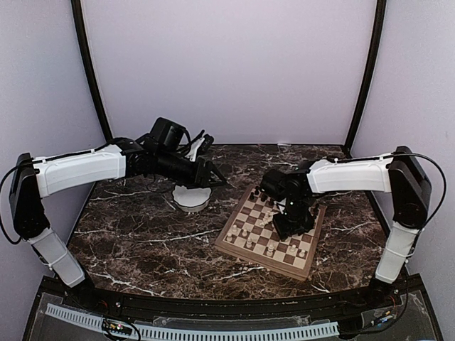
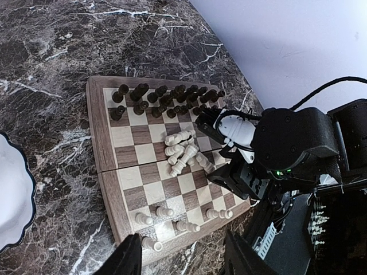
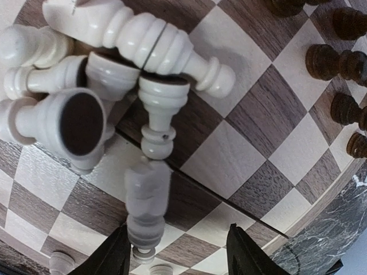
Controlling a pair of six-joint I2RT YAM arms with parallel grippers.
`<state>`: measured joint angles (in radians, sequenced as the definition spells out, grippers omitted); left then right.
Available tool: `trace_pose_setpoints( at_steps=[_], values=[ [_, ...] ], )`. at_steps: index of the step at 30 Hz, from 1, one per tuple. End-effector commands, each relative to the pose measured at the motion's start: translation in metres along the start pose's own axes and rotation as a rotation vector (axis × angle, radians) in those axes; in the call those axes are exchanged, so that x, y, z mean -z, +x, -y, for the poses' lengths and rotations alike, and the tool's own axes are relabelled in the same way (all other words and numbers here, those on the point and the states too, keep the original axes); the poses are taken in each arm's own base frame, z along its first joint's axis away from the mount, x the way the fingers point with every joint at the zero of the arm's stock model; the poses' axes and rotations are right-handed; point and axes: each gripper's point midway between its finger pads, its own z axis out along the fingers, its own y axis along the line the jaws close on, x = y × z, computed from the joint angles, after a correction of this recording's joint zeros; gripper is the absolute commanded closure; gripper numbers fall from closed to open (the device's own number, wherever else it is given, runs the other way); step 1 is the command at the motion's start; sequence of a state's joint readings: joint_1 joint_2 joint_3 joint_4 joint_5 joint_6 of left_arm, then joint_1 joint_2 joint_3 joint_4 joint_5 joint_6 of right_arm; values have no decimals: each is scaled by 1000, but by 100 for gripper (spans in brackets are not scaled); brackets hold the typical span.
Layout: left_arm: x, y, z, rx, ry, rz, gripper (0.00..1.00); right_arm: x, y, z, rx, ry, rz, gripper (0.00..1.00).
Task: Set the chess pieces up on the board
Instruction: Pick up the knight from the chessboard.
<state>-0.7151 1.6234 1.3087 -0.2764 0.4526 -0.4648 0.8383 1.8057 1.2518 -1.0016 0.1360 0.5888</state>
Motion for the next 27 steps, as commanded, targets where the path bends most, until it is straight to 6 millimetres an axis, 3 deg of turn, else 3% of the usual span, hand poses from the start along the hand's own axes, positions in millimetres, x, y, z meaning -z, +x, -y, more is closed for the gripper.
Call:
trace_pose_setpoints(
  at_steps=[1, 3, 8, 16, 21, 27],
  values=[
    [7, -11, 7, -13, 22, 30, 48, 2, 0, 1, -30, -3, 30, 42],
    [7, -11, 7, -12, 23, 28, 48, 1, -1, -2, -27, -20, 34, 45],
    [8, -10, 7, -9, 21, 28, 49, 0, -8, -13, 13, -72, 63, 65],
    [10, -12, 8, -5, 19, 39, 49, 1, -2, -13, 75, -84, 57, 86],
    [8, -15, 10, -4, 29, 44, 49, 24, 1, -1, 107, -80, 120, 93],
    [-2, -19, 21, 18, 116, 30, 49, 57, -6, -10, 223, -159, 239, 96]
  ],
)
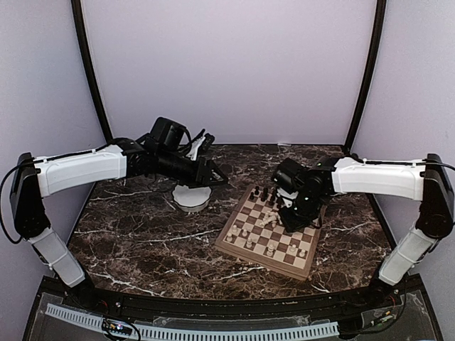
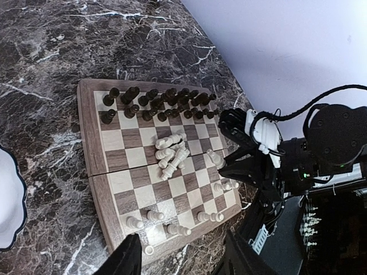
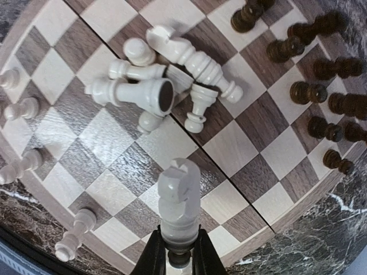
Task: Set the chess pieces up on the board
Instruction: Pick up the knight from the chessboard, then pass from the right arm to the left
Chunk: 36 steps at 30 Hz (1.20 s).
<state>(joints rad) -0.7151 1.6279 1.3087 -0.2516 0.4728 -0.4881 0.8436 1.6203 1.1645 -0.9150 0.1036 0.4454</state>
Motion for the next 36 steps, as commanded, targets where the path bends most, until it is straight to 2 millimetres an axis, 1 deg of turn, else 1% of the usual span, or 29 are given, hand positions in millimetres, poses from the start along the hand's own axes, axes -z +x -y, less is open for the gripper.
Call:
trace_pose_setpoints(
  at_steps=[1, 2, 3, 4, 5, 6, 7, 10, 12, 16, 18, 21, 27, 31, 36],
  values=[
    [-2, -17, 19, 7, 105, 20, 48, 24, -12, -13, 115, -71, 102, 96],
    [-6, -19, 25, 14, 141, 10, 49, 28, -13, -18, 133, -96, 116, 96],
    [-11, -16, 27, 32, 171, -15, 49, 32, -15, -24, 152, -122, 128, 96],
    [-11, -22, 33, 27, 197, -5, 49, 35, -16, -31, 174, -144, 141, 96],
    [-17, -19, 34, 47, 223, -30, 48, 40, -18, -38, 196, -164, 157, 96],
    [-18, -24, 39, 47, 246, -28, 49, 44, -20, -45, 219, -179, 173, 96],
    [-22, -24, 42, 64, 272, -47, 49, 49, -22, -51, 239, -189, 191, 96],
    [-34, -19, 41, 110, 305, -102, 51, 63, -28, -69, 297, -214, 234, 95],
    [-42, -12, 38, 159, 315, -148, 51, 68, -32, -75, 324, -210, 249, 95],
    [-53, 5, 36, 254, 365, -242, 53, 70, -39, -80, 358, -171, 257, 95],
    [-55, 10, 36, 272, 378, -269, 54, 69, -44, -82, 372, -151, 261, 95],
    [-57, 14, 36, 290, 391, -294, 56, 70, -49, -87, 389, -134, 272, 95],
    [-61, 22, 35, 322, 406, -333, 60, 71, -57, -91, 426, -82, 284, 95],
    [-66, 30, 31, 348, 401, -363, 65, 75, -65, -92, 432, -62, 310, 95],
    [-69, 34, 27, 368, 392, -382, 66, 79, -71, -93, 447, -50, 330, 95]
  ],
)
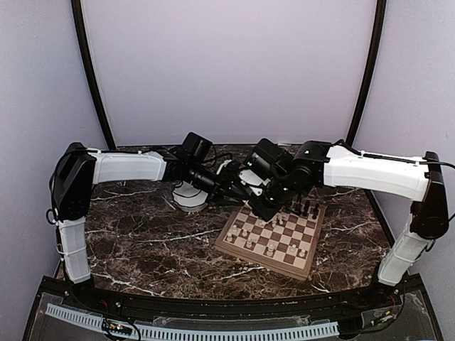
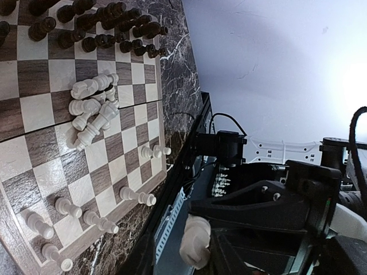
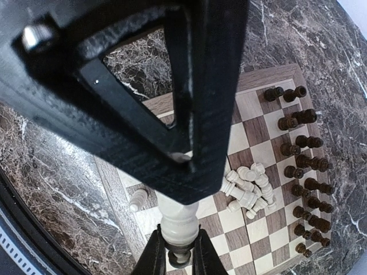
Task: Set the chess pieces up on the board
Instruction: Pass from the right arm to the left
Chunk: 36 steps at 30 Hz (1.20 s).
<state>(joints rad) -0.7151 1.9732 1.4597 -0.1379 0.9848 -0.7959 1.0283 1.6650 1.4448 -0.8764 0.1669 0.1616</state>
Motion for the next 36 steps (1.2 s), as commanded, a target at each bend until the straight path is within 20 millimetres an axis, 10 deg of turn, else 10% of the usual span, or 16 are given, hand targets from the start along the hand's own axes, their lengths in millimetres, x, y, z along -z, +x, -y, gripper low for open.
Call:
trace_pose_setpoints(
  at_steps=[1, 12, 22, 36],
  values=[
    [0, 4, 3, 17, 17, -29, 67, 5, -14, 1, 30, 28, 39, 95],
    [0, 1, 9, -2, 54, -37, 99, 0, -9, 3, 56, 48, 7, 95],
    [25, -9, 19, -75, -17, 39, 100, 1, 48, 16, 20, 74, -48, 96],
    [31, 31, 2, -408, -513, 5, 100, -8, 78, 69, -259, 93, -39, 97]
  ],
)
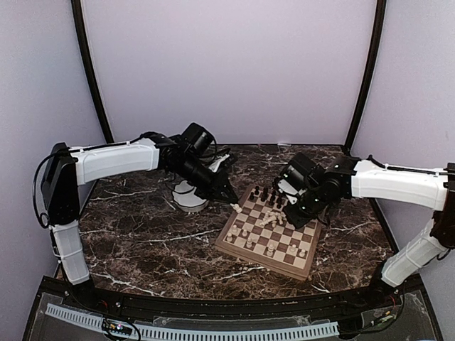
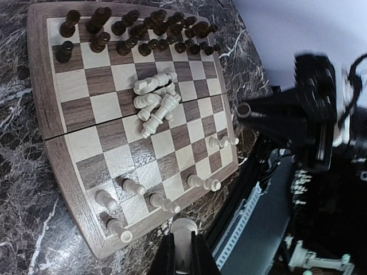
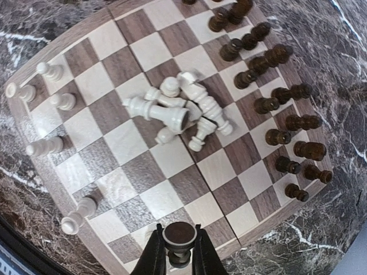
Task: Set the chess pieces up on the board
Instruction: Pass from the right arm to the left, then place the knight at b1.
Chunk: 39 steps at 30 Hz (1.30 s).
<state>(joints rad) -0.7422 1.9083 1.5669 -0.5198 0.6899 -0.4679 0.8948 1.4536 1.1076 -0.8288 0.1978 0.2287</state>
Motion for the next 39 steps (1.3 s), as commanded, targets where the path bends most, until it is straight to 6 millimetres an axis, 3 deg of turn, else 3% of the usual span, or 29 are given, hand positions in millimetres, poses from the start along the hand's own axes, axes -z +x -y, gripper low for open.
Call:
trace_pose_setpoints(
  at_steps=[1, 4, 19, 39],
  values=[
    [14, 20, 14, -260, -240, -6, 100, -3, -6, 11, -91, -10, 32, 97],
    [5, 33, 20, -348, -319, -31, 100, -8, -4, 14, -100, -5, 16, 97],
    [-19, 40, 13, -462, -591, -49, 100, -18, 6, 20, -122, 6, -16, 96],
    [-61, 61, 2, -394, -545, -102, 100, -18, 22, 25, -173, -7, -30, 96]
  ],
)
